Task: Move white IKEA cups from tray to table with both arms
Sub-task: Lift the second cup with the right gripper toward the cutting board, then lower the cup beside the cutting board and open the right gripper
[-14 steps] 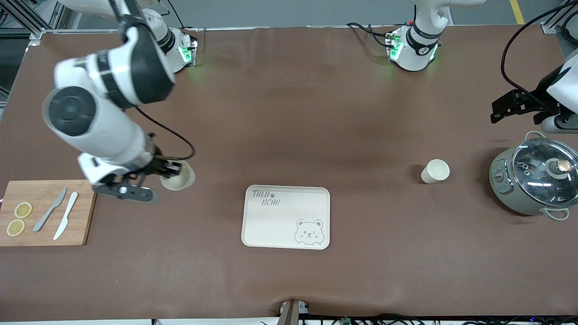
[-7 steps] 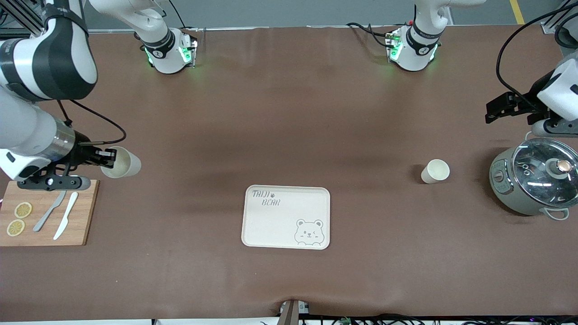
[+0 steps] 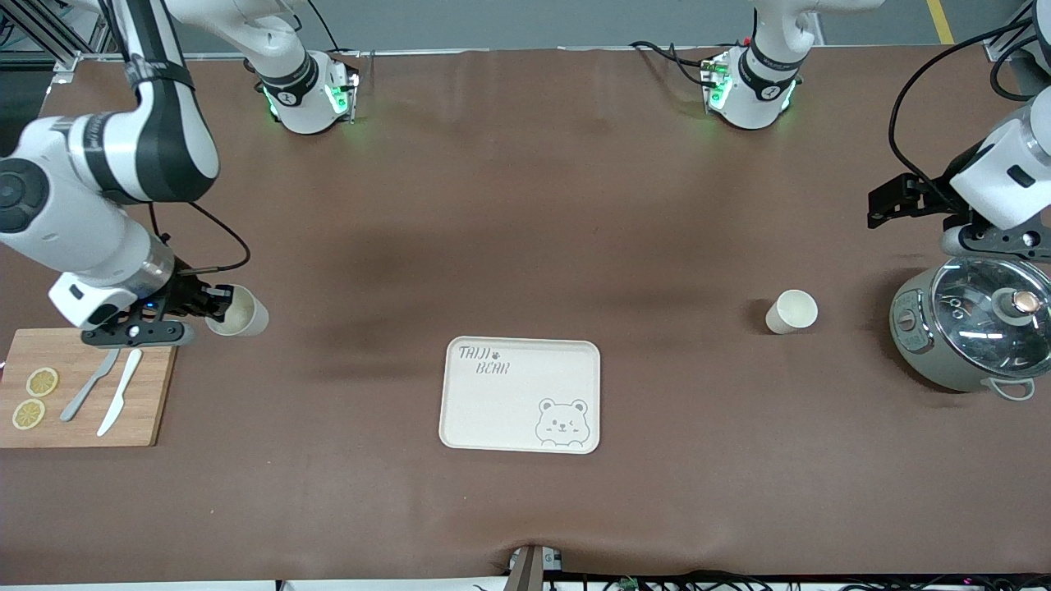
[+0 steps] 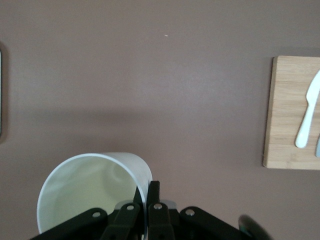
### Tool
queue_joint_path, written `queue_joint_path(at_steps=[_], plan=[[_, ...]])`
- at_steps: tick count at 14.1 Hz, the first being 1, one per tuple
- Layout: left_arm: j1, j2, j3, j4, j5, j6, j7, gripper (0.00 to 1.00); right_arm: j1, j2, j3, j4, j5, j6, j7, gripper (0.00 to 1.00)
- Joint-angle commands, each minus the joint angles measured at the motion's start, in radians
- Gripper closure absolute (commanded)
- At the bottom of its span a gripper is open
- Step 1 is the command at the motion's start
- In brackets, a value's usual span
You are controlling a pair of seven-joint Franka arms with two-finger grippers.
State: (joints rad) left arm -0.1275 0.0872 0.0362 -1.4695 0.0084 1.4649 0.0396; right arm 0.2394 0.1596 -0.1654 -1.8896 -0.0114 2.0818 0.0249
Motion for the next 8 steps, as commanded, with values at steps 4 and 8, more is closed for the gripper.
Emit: queue_joint_path(at_steps=[4, 8], plan=[[0.006, -0.003, -0.006, 0.015, 0.018, -0.012, 0.019, 0.0, -0.008, -0.04, 0.009, -0.272, -0.022, 0.349, -0.005, 1.0], [0.005, -0.001, -0.006, 0.015, 0.018, -0.012, 0.019, 0.0, -0.011, 0.046, 0.009, -0.289, -0.022, 0.464, -0.006, 1.0]])
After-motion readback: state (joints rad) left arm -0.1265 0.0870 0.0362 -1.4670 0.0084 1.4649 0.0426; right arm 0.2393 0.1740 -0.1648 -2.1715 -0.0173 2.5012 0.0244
